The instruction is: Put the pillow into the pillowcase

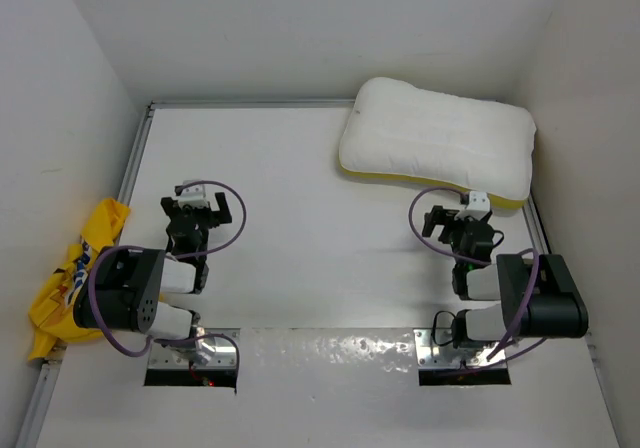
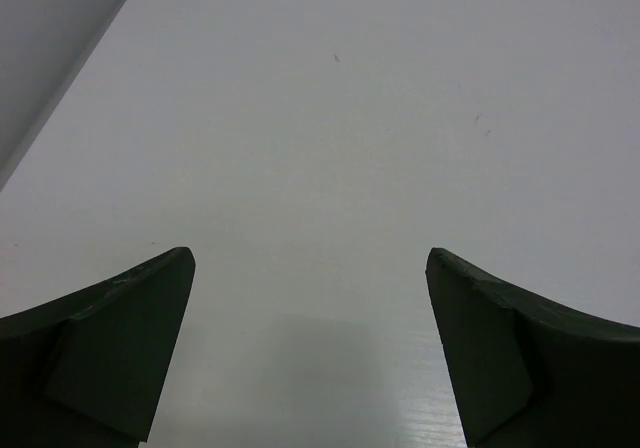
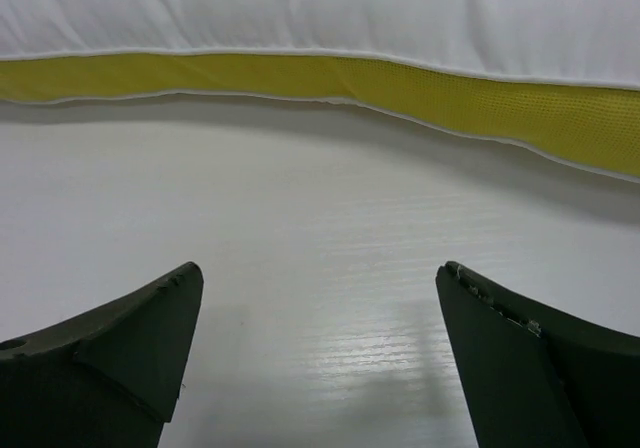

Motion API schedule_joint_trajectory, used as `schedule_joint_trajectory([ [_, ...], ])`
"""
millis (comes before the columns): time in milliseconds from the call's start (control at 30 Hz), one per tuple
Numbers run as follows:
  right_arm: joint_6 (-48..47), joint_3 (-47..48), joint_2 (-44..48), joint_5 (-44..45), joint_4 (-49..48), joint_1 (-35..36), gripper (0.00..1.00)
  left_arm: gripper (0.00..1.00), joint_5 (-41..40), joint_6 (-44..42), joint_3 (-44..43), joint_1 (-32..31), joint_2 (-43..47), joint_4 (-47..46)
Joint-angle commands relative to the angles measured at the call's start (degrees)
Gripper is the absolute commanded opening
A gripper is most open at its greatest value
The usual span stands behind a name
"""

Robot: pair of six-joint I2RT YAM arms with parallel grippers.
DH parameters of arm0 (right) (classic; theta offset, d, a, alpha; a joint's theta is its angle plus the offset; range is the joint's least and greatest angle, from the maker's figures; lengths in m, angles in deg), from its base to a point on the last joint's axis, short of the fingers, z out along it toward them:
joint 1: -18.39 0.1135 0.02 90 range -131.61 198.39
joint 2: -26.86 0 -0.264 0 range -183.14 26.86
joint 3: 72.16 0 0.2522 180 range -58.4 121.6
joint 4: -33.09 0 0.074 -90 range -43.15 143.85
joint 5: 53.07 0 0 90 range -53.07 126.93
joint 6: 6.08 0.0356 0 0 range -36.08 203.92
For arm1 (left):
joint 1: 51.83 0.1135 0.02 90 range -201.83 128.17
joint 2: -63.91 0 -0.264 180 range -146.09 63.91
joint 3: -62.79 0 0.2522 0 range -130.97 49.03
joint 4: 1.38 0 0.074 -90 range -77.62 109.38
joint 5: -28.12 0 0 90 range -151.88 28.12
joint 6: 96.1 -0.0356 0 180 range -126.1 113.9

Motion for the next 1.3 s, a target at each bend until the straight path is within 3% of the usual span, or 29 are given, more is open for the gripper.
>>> schedule_joint_trajectory([
  [0,-1.9,-2.2,6.2,-4.5,9.3,0.2,0.99,1.00,0.8,-0.4,-1.2,0.3,0.6,-1.8],
  [133,-0.9,16.2,12.0,-6.6,33.5,0.2,0.99,1.00,1.7,-0.6,-1.0,0.3,0.7,-2.1],
  [167,-1.4,19.2,11.9,-10.6,35.6,0.3,0.99,1.00,3.3,-2.3,-1.2,0.3,1.5,-0.8],
  [200,-2.0,22.1,11.7,-12.7,39.6,0.6,0.99,1.00,6.4,-2.9,-5.4,0.3,3.7,5.0],
  [233,-4.5,29.0,10.8,-13.5,42.6,2.2,0.99,1.00,8.5,-6.0,-9.9,0.3,9.6,22.4],
  [267,-7.2,33.3,10.1,-12.7,46.3,4.1,0.99,1.00,11.7,-8.9,-14.8,0.3,10.7,30.4],
  [300,-11.4,37.5,9.1,-10.3,51.0,6.3,0.99,1.00,15.9,-11.5,-26.6,0.2,10.5,37.7],
  [333,-22.8,46.9,7.5,-5.6,60.5,9.1,0.99,1.00,15.4,-13.5,-33.0,0.2,7.5,45.5],
  [367,-29.2,51.7,2.8,10.1,64.1,16.2,0.99,1.00,13.4,-17.1,-38.1,0.3,5.3,56.7],
  [400,-42.3,59.8,-0.3,19.2,68.4,19.3,0.99,1.00,3.9,-18.7,-46.4,0.5,1.5,60.7],
  [433,-48.6,63.1,-7.4,28.2,67.9,24.0,0.99,1.00,-0.8,-20.0,-50.2,1.2,-0.1,69.8],
  [467,-52.9,66.2,-10.8,42.4,65.5,25.3,0.99,1.00,-2.7,-19.3,-58.1,5.9,-1.7,74.8],
  [500,-56.5,69.0,-13.7,46.2,58.6,25.9,0.99,1.00,0.4,-17.5,-62.2,9.6,-4.2,79.9],
  [567,-51.6,78.4,-17.9,42.9,61.4,25.6,0.99,1.00,9.1,-11.3,-73.5,20.5,-7.0,94.7],
  [600,-44.4,83.2,-18.2,29.1,69.9,25.1,0.99,0.95,13.5,-9.3,-77.0,23.0,-11.7,99.5],
  [633,-41.5,84.2,-18.2,22.0,72.3,24.6,0.99,0.81,13.8,-7.9,-80.6,24.8,-14.3,109.6],
  [667,-39.1,84.2,-18.3,17.1,72.1,24.2,0.97,0.49,12.7,-7.9,-86.7,26.4,-17.2,114.7],
  [700,-35.4,83.8,-18.5,13.1,70.0,24.2,0.74,0.43,8.2,-8.0,-88.0,26.6,-21.3,118.1],
  [733,-33.7,83.0,-19.0,11.6,69.6,24.6,0.67,0.48,5.9,-8.1,-86.4,27.0,-21.8,121.0],
  [800,-28.8,83.0,-20.8,8.9,70.5,25.0,0.66,0.67,0.0,-8.3,-80.9,27.1,-18.6,118.9],
  [833,-27.2,83.1,-21.2,7.3,71.1,25.5,0.79,0.75,-2.2,-8.5,-77.5,27.1,-16.9,115.0],
  [867,-24.8,82.7,-21.6,6.2,71.5,25.6,0.82,0.93,-5.7,-8.6,-72.1,27.4,-14.5,113.2],
  [900,-23.9,81.3,-21.8,5.1,71.3,25.7,0.83,0.98,-6.5,-8.8,-70.0,27.9,-13.9,112.3],
  [1067,-18.5,75.8,-21.0,1.4,68.5,26.1,0.85,1.00,-4.6,-7.4,-64.9,37.0,-19.1,110.5],
  [1267,-15.1,72.1,-19.9,-0.6,67.9,26.3,0.83,0.98,-5.8,-8.8,-63.9,37.5,-20.1,101.9],
])
